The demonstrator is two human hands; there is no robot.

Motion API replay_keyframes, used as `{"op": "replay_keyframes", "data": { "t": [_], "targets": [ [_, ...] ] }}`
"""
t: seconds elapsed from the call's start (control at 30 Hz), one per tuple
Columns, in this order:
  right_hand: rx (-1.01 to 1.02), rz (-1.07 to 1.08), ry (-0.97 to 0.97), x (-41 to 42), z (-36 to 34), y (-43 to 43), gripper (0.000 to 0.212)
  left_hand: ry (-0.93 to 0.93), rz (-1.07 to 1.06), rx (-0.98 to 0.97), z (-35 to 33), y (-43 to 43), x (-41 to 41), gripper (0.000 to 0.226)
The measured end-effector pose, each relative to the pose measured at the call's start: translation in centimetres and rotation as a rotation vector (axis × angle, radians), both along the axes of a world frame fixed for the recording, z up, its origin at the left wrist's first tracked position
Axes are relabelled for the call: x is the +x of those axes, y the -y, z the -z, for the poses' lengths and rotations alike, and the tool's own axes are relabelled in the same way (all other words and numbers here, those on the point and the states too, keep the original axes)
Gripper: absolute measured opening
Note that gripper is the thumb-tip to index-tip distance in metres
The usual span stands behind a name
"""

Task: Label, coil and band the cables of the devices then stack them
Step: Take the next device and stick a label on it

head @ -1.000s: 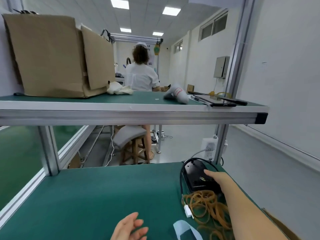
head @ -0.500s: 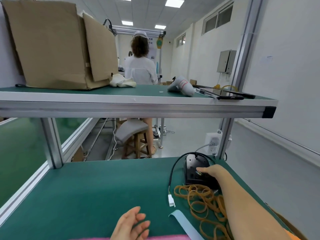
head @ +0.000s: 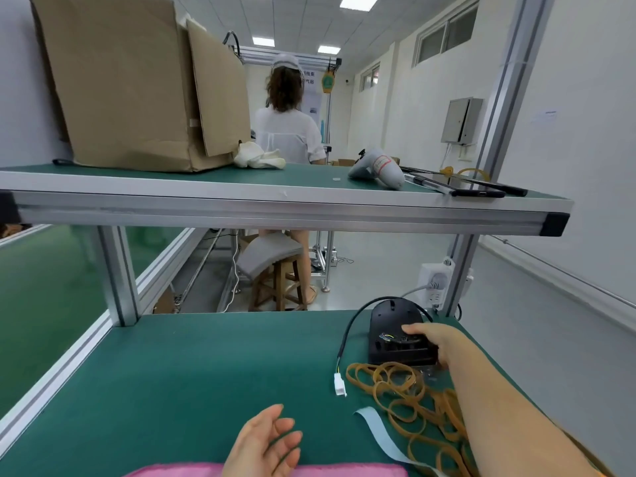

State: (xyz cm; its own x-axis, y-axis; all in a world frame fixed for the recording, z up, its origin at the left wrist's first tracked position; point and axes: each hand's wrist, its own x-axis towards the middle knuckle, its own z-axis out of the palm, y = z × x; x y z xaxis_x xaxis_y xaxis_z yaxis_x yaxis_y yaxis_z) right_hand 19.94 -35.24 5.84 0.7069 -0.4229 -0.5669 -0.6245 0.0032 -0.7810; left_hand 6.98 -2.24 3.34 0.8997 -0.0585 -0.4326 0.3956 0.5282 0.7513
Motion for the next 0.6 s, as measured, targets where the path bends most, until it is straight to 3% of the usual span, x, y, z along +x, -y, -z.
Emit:
{"op": "replay_keyframes", "data": {
  "t": [0.07, 0.23, 0.4, 0.6],
  "targets": [
    [0.037, 0.041, 0.103, 0.3, -0.4, -0.7, 0.033, -0.007, -0.014, -0.023, -0.2, -0.1, 0.0, 0.018],
    [-0.086, 0.074, 0.339, 1.0, -2.5, -3.0, 0.075, 0.006, -0.08, -0.062, -0.6, -0.3, 0.0, 0.019],
    [-0.327, 0.079, 0.58, 0.4, -5.9, -6.2, 0.053, 0.029, -0.106, -0.045, -1.1, -0.7, -0.2, 0.015],
    [-0.201, -0.018, 0.702, -1.2, -7.8, -9.6, 0.048, 0.051, -0.083, 0.024, -1.4, -1.5, -0.6, 0.01]
  ]
}}
